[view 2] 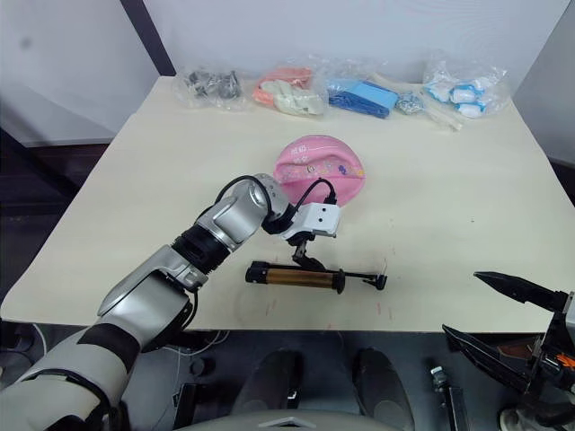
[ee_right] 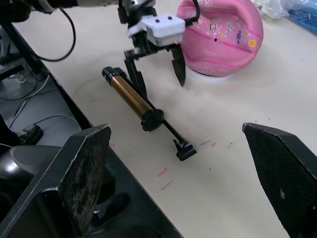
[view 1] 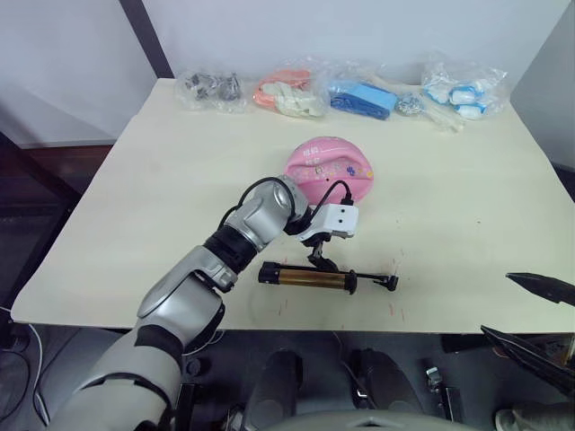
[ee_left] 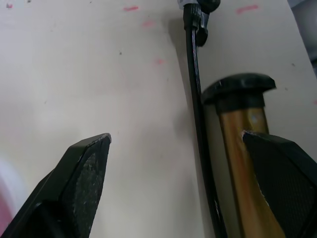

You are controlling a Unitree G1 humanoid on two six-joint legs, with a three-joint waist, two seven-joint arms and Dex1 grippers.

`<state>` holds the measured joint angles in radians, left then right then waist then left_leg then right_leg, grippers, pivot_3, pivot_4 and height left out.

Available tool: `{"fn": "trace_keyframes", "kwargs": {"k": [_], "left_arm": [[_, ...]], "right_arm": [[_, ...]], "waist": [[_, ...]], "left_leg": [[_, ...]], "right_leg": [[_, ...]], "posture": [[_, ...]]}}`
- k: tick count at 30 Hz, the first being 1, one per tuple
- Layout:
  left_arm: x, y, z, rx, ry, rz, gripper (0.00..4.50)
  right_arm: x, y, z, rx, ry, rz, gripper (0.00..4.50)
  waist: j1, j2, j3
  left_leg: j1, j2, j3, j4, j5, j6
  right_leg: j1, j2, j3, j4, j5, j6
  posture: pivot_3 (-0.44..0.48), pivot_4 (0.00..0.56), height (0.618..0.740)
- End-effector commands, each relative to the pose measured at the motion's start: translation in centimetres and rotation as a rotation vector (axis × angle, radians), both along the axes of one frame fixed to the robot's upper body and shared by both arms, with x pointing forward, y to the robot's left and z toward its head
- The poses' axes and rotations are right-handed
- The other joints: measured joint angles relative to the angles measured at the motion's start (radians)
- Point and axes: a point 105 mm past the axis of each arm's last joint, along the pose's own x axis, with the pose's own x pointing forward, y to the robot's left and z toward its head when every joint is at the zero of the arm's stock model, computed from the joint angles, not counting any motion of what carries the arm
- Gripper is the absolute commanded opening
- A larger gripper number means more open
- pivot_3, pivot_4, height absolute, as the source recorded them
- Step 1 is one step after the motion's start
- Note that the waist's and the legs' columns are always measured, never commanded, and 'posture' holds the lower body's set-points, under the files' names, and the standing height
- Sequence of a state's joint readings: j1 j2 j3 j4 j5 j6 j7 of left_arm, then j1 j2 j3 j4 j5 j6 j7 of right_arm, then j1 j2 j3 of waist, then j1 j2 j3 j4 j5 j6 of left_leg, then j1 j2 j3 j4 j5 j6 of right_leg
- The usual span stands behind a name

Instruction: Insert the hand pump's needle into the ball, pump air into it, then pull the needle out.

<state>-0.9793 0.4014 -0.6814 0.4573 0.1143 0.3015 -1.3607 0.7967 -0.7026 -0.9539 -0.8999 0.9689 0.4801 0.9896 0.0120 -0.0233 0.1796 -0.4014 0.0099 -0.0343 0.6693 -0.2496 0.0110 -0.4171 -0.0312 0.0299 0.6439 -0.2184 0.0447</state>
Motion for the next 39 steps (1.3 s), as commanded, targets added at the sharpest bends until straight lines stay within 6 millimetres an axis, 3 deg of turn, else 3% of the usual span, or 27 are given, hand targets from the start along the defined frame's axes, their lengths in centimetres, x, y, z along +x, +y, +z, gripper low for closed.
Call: {"fn": "trace_keyframes", "kwargs": {"k": [1,15,16,18,22,26,39], "left_arm": [[0.2,-1.4,-1.2,0.052,-0.083,-0.037,4.50],[-1.2,-5.4,-4.8,0.058,-0.085,-0.059,4.50],[-1.3,-5.5,-5.2,0.064,-0.083,-0.059,4.01],[-1.3,-5.4,-5.7,0.068,-0.083,-0.056,3.59],[-1.2,-5.2,-5.5,0.040,-0.057,-0.019,1.54],[-0.8,-4.7,-4.5,-0.013,-0.018,0.042,0.03],[-2.4,-2.0,1.0,-0.398,0.159,0.272,0.03]], "right_arm": [[-0.3,-0.1,0.2,-0.010,-0.019,-0.023,4.45],[-0.3,0.3,-0.2,-0.010,-0.007,-0.029,4.45],[-0.3,0.3,-0.3,-0.009,-0.005,-0.029,4.50],[-0.3,0.4,-0.4,-0.009,-0.001,-0.030,4.50],[-0.3,0.7,-0.7,-0.005,0.012,-0.031,4.50],[-0.3,1.0,-1.0,0.001,0.025,-0.035,4.50],[3.3,1.5,-3.0,0.022,0.001,-0.315,4.50]], "waist": [[0.000,0.000,0.000],[0.002,0.001,-0.001],[0.003,0.001,-0.001],[0.007,0.003,-0.003],[0.005,0.003,-0.003],[0.002,0.003,-0.003],[-0.008,0.004,-0.003]], "left_leg": [[0.000,0.000,0.000,0.000,0.000,0.000],[0.000,0.000,0.000,0.000,-0.001,0.001],[0.001,0.000,0.000,0.000,-0.001,0.001],[0.001,-0.001,-0.001,0.000,-0.001,0.001],[0.002,-0.003,-0.001,0.002,-0.001,0.001],[0.002,-0.003,-0.001,0.002,-0.001,0.002],[0.001,-0.001,-0.001,0.001,-0.001,0.002]], "right_leg": [[0.000,0.000,0.000,0.000,0.000,0.000],[0.000,0.000,0.000,0.000,0.000,0.000],[0.001,0.000,0.000,0.000,0.000,0.000],[0.002,-0.001,-0.001,0.000,-0.001,0.001],[0.004,-0.004,-0.001,0.000,0.000,0.003],[0.004,-0.003,-0.001,-0.001,0.000,0.003],[0.002,-0.003,-0.001,0.000,0.000,0.003]], "posture": [[0.000,0.150,0.740],[0.000,0.150,0.740],[0.000,0.150,0.740],[0.000,0.150,0.740],[0.000,0.150,0.740],[0.000,0.150,0.740],[0.000,0.150,0.740]]}}
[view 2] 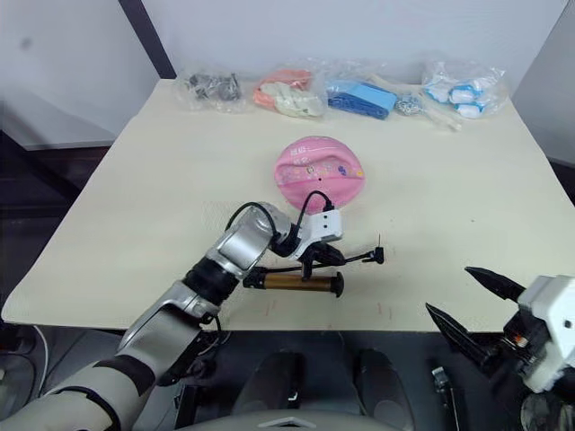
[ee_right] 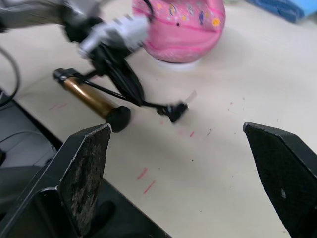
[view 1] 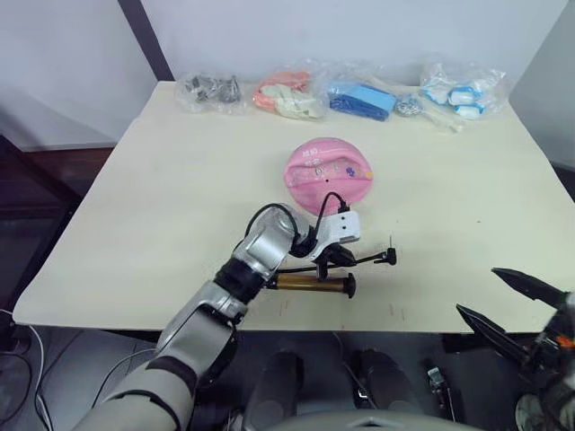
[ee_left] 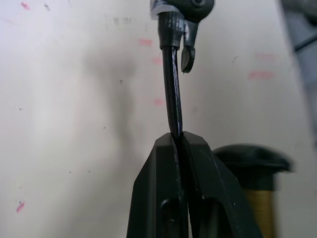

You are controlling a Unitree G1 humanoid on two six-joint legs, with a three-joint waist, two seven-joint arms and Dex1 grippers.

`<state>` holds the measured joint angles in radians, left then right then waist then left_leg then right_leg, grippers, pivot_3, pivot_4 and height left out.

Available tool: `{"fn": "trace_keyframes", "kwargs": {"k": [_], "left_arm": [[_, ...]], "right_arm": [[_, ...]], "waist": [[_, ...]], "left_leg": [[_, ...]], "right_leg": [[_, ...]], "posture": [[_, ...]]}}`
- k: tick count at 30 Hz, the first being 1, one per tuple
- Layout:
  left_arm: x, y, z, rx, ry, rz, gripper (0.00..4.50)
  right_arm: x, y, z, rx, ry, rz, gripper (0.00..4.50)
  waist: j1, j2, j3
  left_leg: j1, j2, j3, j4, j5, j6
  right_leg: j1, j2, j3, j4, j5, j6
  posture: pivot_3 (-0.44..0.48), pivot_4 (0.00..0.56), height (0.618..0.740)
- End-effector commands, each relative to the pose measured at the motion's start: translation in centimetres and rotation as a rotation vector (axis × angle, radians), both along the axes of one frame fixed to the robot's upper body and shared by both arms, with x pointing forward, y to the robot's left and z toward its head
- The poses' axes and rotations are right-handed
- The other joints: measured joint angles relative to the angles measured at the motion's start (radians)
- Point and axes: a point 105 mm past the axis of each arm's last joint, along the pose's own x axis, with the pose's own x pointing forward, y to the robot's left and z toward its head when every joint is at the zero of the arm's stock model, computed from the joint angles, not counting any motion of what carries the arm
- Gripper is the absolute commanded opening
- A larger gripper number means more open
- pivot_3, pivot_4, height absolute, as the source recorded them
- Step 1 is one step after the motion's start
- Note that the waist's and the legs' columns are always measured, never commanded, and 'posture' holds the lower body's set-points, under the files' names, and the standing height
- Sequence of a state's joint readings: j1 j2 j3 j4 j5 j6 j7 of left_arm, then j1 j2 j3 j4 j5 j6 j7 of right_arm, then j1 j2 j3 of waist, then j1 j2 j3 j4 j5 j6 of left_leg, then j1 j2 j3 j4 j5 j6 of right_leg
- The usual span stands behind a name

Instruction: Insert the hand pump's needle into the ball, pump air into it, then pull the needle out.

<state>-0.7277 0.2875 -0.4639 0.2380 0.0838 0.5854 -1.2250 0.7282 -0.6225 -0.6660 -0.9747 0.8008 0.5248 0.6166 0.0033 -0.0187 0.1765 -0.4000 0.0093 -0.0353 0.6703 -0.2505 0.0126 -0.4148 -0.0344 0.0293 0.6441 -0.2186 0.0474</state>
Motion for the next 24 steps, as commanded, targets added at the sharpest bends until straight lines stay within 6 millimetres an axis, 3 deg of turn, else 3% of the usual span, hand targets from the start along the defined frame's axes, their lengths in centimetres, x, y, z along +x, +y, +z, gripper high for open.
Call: {"fn": "trace_keyframes", "kwargs": {"k": [1,4,8,12,18,24], "left_arm": [[-0.4,0.0,3.1,-0.149,-0.009,0.036,0.03],[-0.8,0.5,3.9,-0.222,0.002,0.080,0.03],[-1.3,1.4,4.7,-0.320,-0.035,0.137,0.03],[-1.9,1.6,4.8,-0.376,-0.056,0.200,0.03],[-2.4,2.0,5.1,-0.414,-0.058,0.255,0.03],[-2.8,1.9,5.6,-0.421,-0.065,0.276,0.03]], "right_arm": [[0.9,0.9,-0.2,0.027,0.017,-0.080,4.50],[1.9,1.7,-0.4,0.146,0.050,-0.085,4.50],[4.8,4.1,-0.1,0.411,0.072,-0.104,4.50],[7.5,6.6,0.2,0.534,0.094,-0.095,4.50],[10.5,8.3,0.1,0.624,0.145,-0.112,4.50],[11.3,8.5,-0.1,0.632,0.195,-0.069,4.50]], "waist": [[0.002,0.000,0.000],[0.003,0.000,0.000],[-0.008,0.001,0.000],[-0.011,0.000,0.000],[-0.016,0.000,0.000],[-0.015,0.000,0.000]], "left_leg": [[0.000,0.000,0.000,0.000,0.000,0.000],[0.000,0.000,0.000,0.000,0.000,0.000],[0.002,0.001,0.000,0.000,0.000,0.000],[0.002,0.000,0.000,0.000,0.000,0.000],[0.001,-0.002,0.000,0.000,0.000,0.000],[0.001,-0.001,0.000,-0.001,0.000,0.000]], "right_leg": [[0.000,0.000,0.000,0.000,0.000,0.000],[0.000,0.000,0.000,0.000,0.000,0.000],[0.000,0.001,0.001,0.001,0.000,0.000],[0.000,0.001,0.001,0.002,0.000,-0.001],[0.000,0.000,0.002,0.002,0.003,0.003],[0.000,0.001,0.002,0.002,0.003,0.003]], "posture": [[0.000,0.150,0.740],[0.000,0.150,0.740],[0.000,0.150,0.740],[0.000,0.150,0.740],[0.000,0.150,0.740],[0.000,0.150,0.740]]}}
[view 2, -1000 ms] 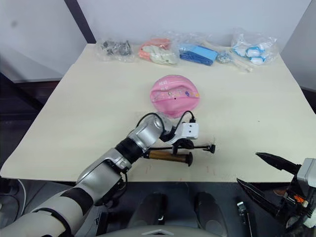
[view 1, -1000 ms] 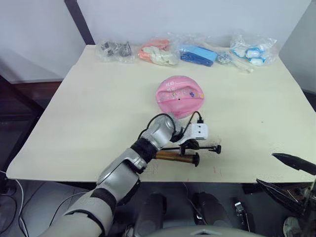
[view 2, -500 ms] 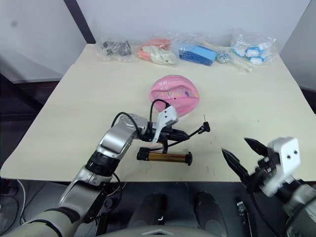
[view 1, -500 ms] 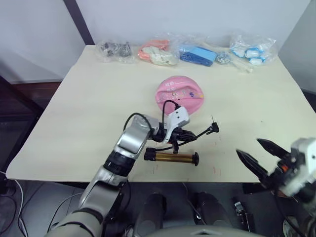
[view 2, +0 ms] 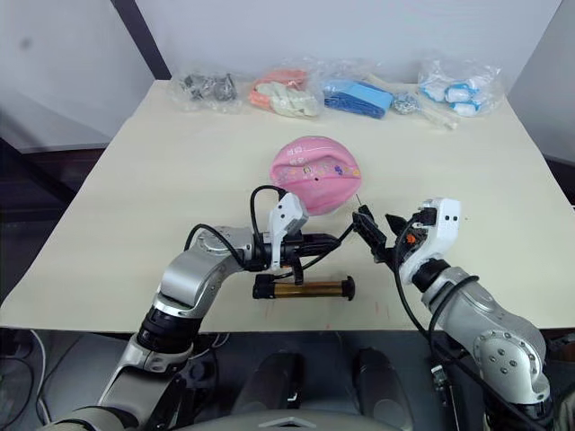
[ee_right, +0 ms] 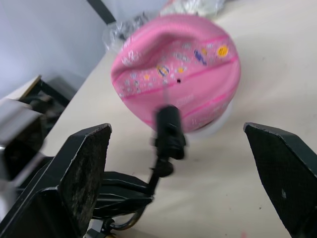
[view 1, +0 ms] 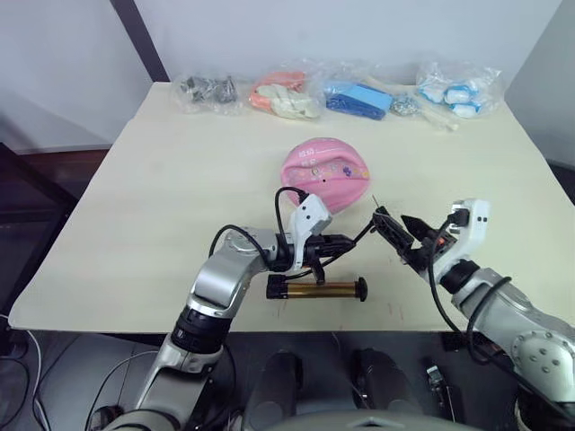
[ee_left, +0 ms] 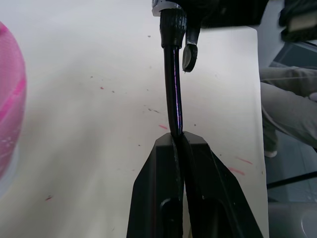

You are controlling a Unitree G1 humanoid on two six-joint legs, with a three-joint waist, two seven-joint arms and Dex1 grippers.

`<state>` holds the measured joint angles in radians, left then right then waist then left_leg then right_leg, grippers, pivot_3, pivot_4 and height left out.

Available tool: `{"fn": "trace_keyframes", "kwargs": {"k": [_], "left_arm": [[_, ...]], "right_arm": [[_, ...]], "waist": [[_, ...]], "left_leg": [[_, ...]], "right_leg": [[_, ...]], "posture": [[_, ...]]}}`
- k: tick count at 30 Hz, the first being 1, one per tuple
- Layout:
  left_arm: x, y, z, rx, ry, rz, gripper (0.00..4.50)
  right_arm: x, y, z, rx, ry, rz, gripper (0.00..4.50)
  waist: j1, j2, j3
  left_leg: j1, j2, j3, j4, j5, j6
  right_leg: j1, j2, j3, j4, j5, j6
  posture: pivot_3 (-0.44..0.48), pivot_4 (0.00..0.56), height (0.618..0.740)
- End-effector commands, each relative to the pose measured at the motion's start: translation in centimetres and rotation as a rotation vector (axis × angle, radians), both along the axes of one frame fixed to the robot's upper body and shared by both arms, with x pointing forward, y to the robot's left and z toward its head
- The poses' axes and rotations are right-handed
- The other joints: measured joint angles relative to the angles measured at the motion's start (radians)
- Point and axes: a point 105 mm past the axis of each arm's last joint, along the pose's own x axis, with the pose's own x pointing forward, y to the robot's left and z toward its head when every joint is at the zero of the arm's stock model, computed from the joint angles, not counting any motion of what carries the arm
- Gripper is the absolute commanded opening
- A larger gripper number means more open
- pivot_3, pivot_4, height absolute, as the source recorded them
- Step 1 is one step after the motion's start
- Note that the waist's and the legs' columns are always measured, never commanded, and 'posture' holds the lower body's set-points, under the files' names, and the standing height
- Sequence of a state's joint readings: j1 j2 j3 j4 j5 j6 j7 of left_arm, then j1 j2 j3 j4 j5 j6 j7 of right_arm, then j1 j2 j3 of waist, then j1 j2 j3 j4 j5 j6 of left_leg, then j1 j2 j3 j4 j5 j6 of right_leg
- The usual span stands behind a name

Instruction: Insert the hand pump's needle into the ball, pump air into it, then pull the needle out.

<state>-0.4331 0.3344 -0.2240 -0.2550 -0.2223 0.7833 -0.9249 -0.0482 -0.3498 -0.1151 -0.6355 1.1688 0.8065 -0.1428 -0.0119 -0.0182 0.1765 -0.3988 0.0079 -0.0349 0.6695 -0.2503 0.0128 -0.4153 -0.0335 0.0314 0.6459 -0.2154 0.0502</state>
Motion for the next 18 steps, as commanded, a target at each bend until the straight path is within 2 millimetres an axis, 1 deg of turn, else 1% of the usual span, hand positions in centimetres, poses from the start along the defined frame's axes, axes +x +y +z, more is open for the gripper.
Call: {"fn": "trace_keyframes", "kwargs": {"k": [1,5,7,8,11,18], "left_arm": [[-0.4,-0.4,1.7,-0.039,-0.042,-0.005,0.03],[-0.4,-0.6,1.9,-0.042,-0.043,0.000,0.03],[-0.4,-0.6,2.0,-0.043,-0.043,0.002,0.00],[-0.4,-0.6,2.0,-0.043,-0.042,0.003,0.00],[-0.6,-0.6,2.1,-0.043,-0.042,0.003,0.00],[-2.0,-0.7,2.7,-0.039,-0.045,-0.010,0.00]], "right_arm": [[-0.1,0.5,0.9,0.022,-0.010,0.077,4.50],[-0.3,0.9,1.1,0.008,0.002,0.171,4.50],[-0.4,1.0,1.3,0.009,0.005,0.205,3.95],[-0.5,1.0,1.4,0.000,0.004,0.219,3.84],[-0.2,0.7,1.7,-0.014,0.000,0.232,3.84],[0.3,0.4,2.6,0.000,-0.017,0.232,3.84]], "waist": [[-0.001,0.000,0.000],[-0.002,0.000,0.000],[-0.002,0.000,0.000],[-0.002,0.000,0.000],[-0.002,0.000,0.000],[-0.002,0.000,0.000]], "left_leg": [[0.000,0.000,0.000,0.000,0.000,0.000],[0.000,0.000,0.001,0.000,0.000,0.000],[0.000,0.000,0.000,0.000,0.000,0.000],[0.000,0.000,0.000,0.000,0.000,0.000],[0.000,0.000,0.001,0.000,0.000,0.000],[0.000,0.000,0.001,0.000,0.000,0.000]], "right_leg": [[0.000,0.000,0.000,0.000,0.000,0.000],[0.000,0.000,0.001,0.000,0.000,0.000],[0.000,0.001,0.000,0.000,0.000,0.000],[0.000,0.001,0.000,0.000,0.000,0.000],[0.000,0.001,0.000,0.000,0.000,0.000],[0.000,0.001,0.000,0.000,0.000,0.001]], "posture": [[0.000,0.150,0.740],[0.000,0.150,0.740],[0.000,0.150,0.740],[0.000,0.150,0.740],[0.000,0.150,0.740],[0.000,0.150,0.740]]}}
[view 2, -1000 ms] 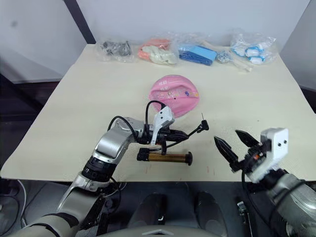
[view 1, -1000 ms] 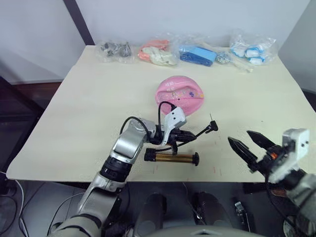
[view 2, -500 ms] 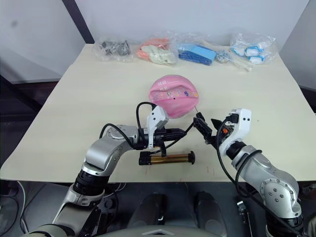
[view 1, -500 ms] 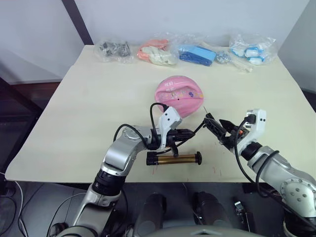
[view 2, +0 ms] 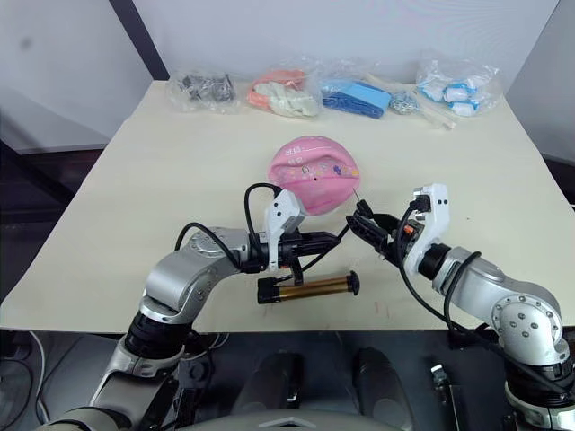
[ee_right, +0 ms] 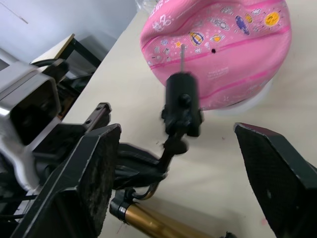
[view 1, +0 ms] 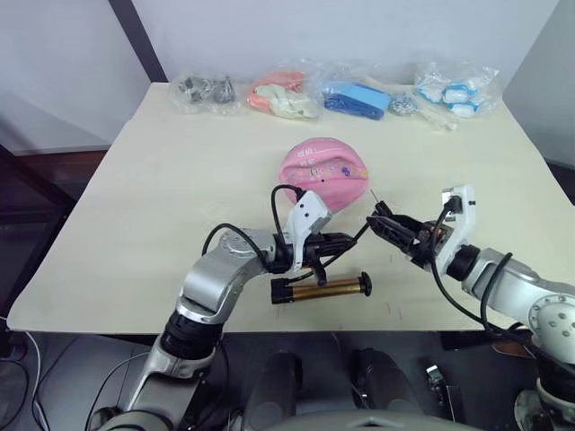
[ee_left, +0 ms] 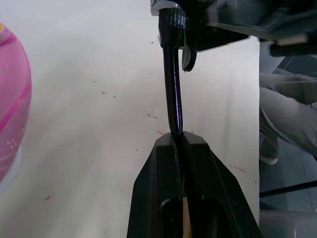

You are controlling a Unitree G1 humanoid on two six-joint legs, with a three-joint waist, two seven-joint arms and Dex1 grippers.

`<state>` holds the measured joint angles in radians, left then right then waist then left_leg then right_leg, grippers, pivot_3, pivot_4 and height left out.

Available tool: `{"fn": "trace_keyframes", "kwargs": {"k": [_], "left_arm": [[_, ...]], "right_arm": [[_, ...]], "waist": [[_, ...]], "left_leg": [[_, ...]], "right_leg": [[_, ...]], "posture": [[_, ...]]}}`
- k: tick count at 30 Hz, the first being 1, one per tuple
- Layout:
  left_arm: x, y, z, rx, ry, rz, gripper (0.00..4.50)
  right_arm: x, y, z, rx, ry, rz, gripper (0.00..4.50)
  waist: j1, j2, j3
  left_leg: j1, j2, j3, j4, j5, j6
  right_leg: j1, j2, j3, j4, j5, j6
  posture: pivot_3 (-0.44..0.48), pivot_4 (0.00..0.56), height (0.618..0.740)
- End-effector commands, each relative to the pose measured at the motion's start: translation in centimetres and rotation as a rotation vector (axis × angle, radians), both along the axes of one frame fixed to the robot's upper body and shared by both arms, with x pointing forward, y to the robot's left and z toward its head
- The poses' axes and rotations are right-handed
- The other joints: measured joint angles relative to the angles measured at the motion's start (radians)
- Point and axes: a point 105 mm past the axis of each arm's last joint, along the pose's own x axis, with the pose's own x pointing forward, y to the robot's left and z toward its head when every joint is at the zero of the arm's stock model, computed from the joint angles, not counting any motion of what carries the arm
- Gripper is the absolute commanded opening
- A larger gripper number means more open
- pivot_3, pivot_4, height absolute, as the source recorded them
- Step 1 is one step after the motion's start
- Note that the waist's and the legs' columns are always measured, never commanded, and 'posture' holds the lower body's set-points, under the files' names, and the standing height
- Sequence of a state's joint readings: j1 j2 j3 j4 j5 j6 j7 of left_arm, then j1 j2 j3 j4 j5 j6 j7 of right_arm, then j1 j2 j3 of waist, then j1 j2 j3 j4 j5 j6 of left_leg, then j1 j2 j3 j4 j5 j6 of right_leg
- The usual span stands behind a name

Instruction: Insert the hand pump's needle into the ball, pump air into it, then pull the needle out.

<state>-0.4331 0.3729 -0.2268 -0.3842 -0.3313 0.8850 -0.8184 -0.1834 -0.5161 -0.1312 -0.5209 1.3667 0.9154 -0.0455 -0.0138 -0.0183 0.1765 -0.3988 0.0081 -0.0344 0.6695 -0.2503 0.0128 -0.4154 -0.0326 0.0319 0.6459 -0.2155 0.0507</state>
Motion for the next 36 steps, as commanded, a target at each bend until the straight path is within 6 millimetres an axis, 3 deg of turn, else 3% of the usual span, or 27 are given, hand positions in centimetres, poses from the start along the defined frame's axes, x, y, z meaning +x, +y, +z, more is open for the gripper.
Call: {"fn": "trace_keyframes", "kwargs": {"k": [1,6,9,22,36], "left_arm": [[-1.2,-0.5,1.1,-0.023,-0.034,-0.033,0.00],[-1.4,-0.5,1.1,-0.021,-0.032,-0.033,0.00],[-1.3,-0.5,1.0,-0.018,-0.029,-0.033,0.00],[-1.4,0.1,0.5,-0.010,-0.027,-0.031,0.00],[-2.1,0.1,0.4,-0.014,-0.032,-0.040,0.00]], "right_arm": [[0.0,-0.1,1.4,0.030,-0.046,0.005,3.84],[0.1,0.0,1.7,0.042,-0.053,0.007,3.84],[-0.1,-0.1,2.0,0.042,-0.060,0.016,2.97],[-1.0,-0.3,2.5,0.012,-0.055,0.060,2.97],[-0.9,0.0,1.3,-0.019,-0.015,0.070,2.97]], "waist": [[0.000,0.000,0.000],[0.000,0.000,0.000],[0.000,0.000,0.000],[0.000,0.000,0.000],[0.000,0.000,0.000]], "left_leg": [[0.000,0.000,0.000,0.000,0.000,0.000],[0.000,0.000,0.000,0.000,0.000,0.000],[0.000,0.000,0.000,0.000,0.000,0.000],[0.000,0.000,0.000,0.000,0.000,0.000],[0.000,0.000,0.000,0.000,0.000,0.000]], "right_leg": [[0.000,0.000,0.000,0.000,0.000,0.000],[0.000,0.000,0.000,0.000,0.000,0.000],[0.000,0.000,0.000,0.000,0.000,0.000],[0.000,0.000,0.000,0.000,0.000,0.000],[0.000,0.000,0.000,-0.001,0.000,0.000]], "posture": [[0.000,0.150,0.740],[0.000,0.150,0.740],[0.000,0.150,0.740],[0.000,0.150,0.740],[0.000,0.150,0.740]]}}
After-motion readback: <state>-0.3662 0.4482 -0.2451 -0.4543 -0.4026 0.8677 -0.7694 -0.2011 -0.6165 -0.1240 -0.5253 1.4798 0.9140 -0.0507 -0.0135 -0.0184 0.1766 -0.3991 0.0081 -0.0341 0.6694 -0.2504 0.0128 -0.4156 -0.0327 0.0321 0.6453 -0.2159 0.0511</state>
